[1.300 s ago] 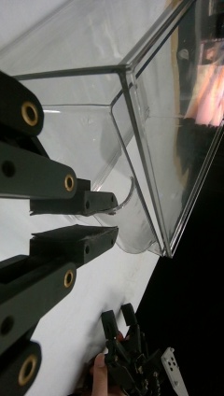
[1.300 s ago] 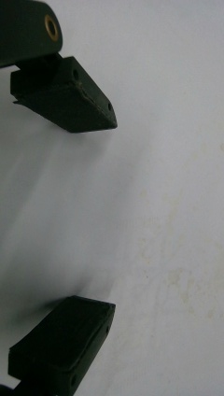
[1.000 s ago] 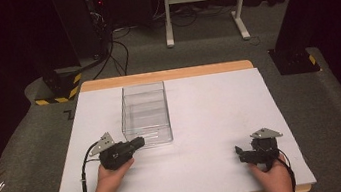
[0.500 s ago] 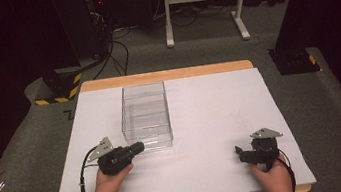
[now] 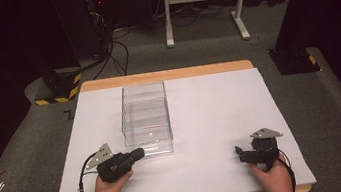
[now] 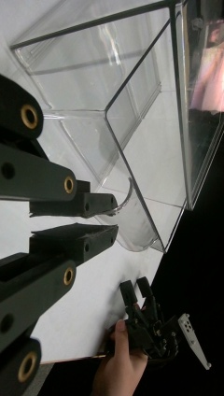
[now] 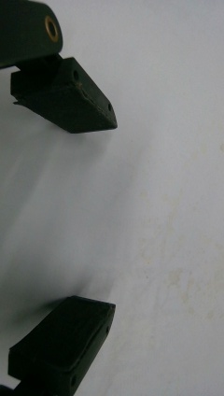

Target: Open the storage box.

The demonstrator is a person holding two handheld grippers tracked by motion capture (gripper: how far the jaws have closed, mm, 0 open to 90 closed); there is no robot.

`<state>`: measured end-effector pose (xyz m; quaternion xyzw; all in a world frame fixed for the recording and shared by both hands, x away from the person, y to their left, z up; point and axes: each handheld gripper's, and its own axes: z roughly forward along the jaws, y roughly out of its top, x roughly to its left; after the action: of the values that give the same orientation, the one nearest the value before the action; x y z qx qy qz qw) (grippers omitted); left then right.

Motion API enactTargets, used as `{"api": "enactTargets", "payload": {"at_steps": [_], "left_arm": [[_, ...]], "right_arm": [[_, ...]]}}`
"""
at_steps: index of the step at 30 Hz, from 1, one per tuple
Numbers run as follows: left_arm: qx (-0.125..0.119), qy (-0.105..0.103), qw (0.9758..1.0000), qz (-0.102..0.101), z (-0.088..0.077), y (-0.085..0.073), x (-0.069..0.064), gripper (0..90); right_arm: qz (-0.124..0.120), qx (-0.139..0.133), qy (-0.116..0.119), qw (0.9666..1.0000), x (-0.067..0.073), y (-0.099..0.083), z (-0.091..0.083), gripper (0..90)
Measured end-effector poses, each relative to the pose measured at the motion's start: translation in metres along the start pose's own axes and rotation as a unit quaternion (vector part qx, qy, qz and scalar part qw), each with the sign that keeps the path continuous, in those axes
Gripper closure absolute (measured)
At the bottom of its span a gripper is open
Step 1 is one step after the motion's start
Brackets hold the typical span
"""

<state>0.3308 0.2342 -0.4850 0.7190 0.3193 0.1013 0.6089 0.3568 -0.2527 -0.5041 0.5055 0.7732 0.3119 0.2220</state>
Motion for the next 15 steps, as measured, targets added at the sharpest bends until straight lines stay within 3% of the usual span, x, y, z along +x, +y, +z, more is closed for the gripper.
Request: {"api": "enactTargets", "payload": {"at_steps": [15], "left_arm": [[0.004, -0.018, 0.9998, 0.001, -0.010, -0.007, -0.019, 84.1]], "right_arm": [[-0.001, 0.000, -0.001, 1.0000, 0.000, 0.000, 0.000, 11.2]]}}
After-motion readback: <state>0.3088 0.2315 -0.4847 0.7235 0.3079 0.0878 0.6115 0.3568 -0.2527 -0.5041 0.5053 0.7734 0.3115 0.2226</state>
